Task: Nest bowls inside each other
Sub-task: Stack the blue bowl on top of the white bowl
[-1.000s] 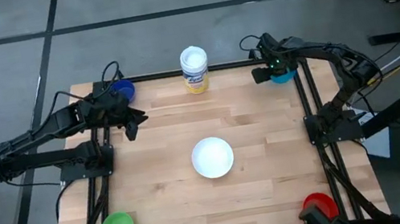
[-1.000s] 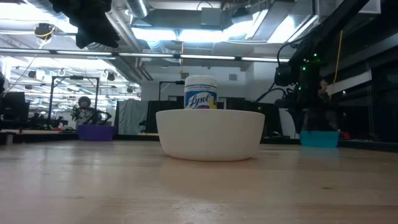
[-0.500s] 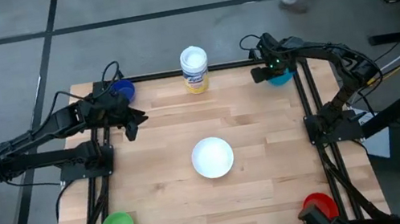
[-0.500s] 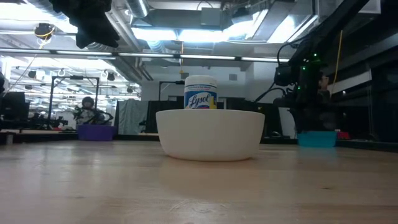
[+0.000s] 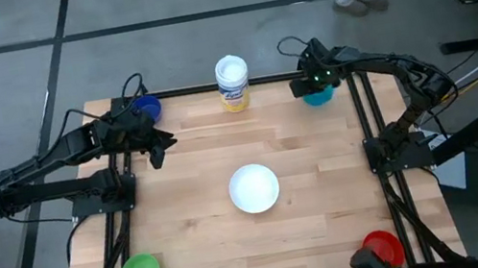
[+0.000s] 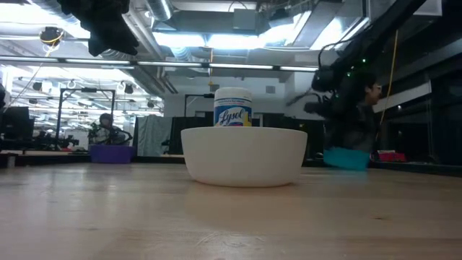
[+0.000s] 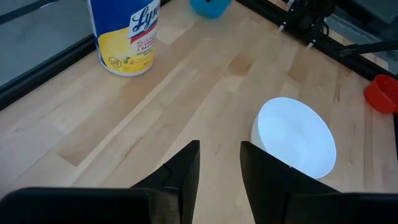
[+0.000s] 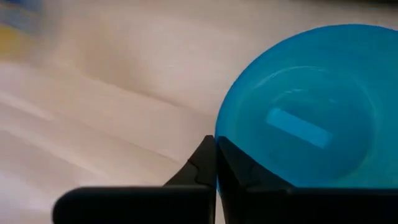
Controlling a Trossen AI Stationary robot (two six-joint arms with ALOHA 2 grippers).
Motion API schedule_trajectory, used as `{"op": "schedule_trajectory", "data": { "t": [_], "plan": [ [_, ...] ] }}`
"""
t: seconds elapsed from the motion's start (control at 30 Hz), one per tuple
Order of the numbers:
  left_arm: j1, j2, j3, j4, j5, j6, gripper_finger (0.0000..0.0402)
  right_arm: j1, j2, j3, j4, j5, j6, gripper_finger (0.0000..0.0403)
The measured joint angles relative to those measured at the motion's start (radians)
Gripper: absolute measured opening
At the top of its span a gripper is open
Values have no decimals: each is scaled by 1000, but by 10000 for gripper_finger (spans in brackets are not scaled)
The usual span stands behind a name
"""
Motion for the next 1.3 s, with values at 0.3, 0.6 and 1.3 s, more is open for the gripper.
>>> {"op": "schedule_trajectory", "data": {
  "t": [0.3,0.6,1.3],
  "plan": [
    [0,0,0,0,-1,0,112,146,-22,292,94,-177,43,1],
    [0,0,0,0,-35,0,112,484,-24,527,95,-190,67,0],
    [0,0,0,0,-38,0,112,985,229,531,86,-286,289,0]
  ]
}}
